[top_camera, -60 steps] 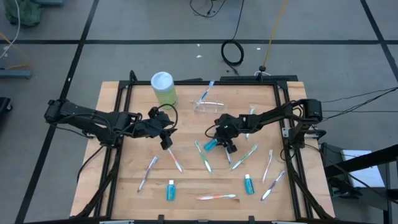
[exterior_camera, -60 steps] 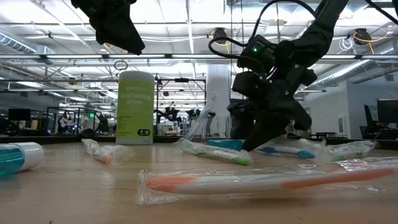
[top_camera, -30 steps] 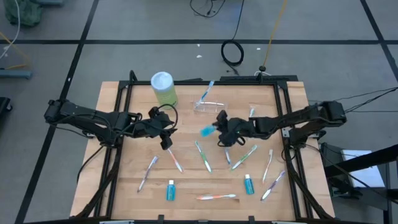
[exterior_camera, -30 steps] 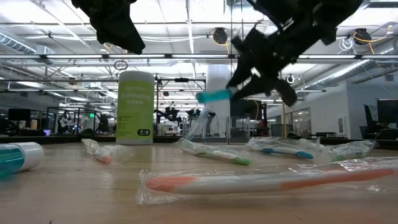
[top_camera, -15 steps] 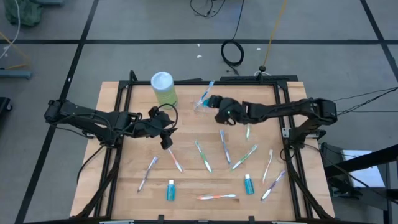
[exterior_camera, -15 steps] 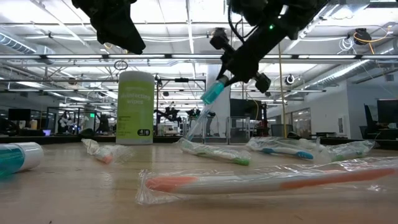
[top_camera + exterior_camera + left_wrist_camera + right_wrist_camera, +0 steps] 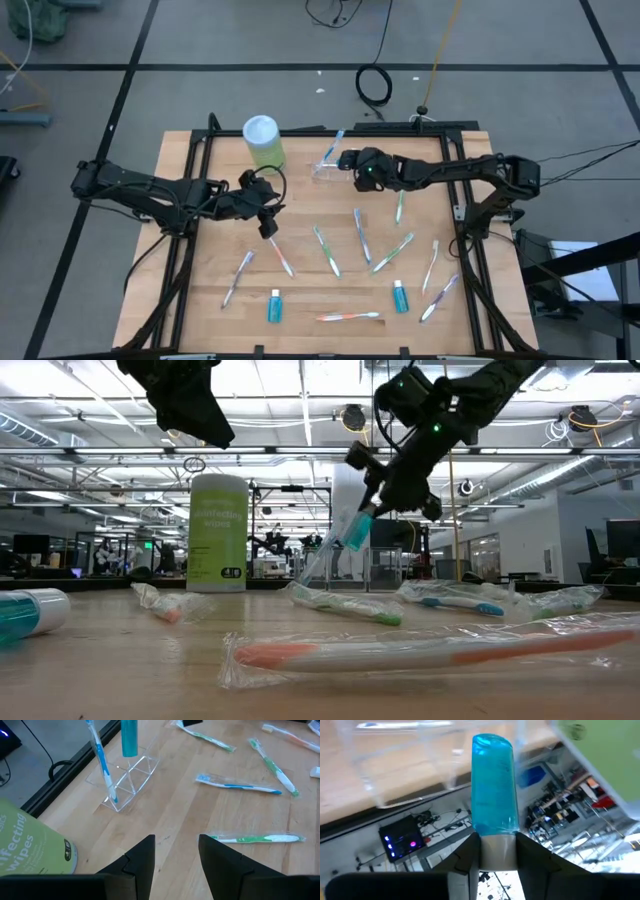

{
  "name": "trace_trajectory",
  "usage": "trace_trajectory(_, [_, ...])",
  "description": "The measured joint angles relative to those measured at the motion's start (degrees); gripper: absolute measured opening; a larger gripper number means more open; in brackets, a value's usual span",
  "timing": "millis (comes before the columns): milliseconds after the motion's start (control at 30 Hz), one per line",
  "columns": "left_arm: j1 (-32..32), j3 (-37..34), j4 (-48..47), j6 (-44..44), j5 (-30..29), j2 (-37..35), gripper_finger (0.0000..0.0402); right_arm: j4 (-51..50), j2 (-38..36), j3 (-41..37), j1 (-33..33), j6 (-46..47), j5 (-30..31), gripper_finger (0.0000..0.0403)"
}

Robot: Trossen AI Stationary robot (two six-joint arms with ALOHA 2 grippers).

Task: Pick & Place toothbrushing station
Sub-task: Put the top mouthwash bottle into the transparent organizer

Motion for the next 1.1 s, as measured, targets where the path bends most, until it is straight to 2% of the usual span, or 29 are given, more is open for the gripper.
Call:
trace_trajectory(67, [0.00, 0.00, 0.01, 0.00, -0.01, 0.00, 0.0159, 0.14, -0.02, -0.79, -1.09, -1.96, -0.31, 0.0100])
trace_trajectory(167, [0.00, 0.00, 0.02, 0.67, -0.03, 0.00, 0.0159, 0.66, -0.01, -1.98, -2.60, -4.65, -3.96, 0.0106])
trace_trajectory(300, [0.00, 0.00, 0.02, 1.07, -0.03, -0.01, 0.0159, 8.54, 0.71, -3.45, -3.85, -5.23, -8.76, 0.0102])
trace_trajectory(433, [0.00, 0.00, 0.02, 1.09, -0.03, 0.00, 0.0159, 9.99, 2.55, -3.94, -4.06, -6.73, -9.01, 0.0104])
trace_trajectory(600, [0.62, 0.00, 1.31, 2.15, -0.10, 0.00, 0.0159, 10.45, 6.70, -3.83, -4.02, -9.46, -10.90, 0.0126])
trace_trajectory(700, [1.25, 0.00, 2.45, 2.64, 0.03, 0.00, 0.0159, 14.00, 9.00, -3.73, -4.03, -9.97, -11.94, 0.0134])
trace_trajectory(933, [2.62, 0.00, 3.02, 3.07, 0.04, 0.00, 0.0159, 20.30, 10.43, -3.73, -4.03, -8.77, -12.08, 0.0144])
trace_trajectory(1100, [3.79, 0.00, 3.03, 5.02, 0.16, 0.00, 0.0159, 24.55, 10.40, -3.75, -4.03, -0.11, -11.52, 0.0149])
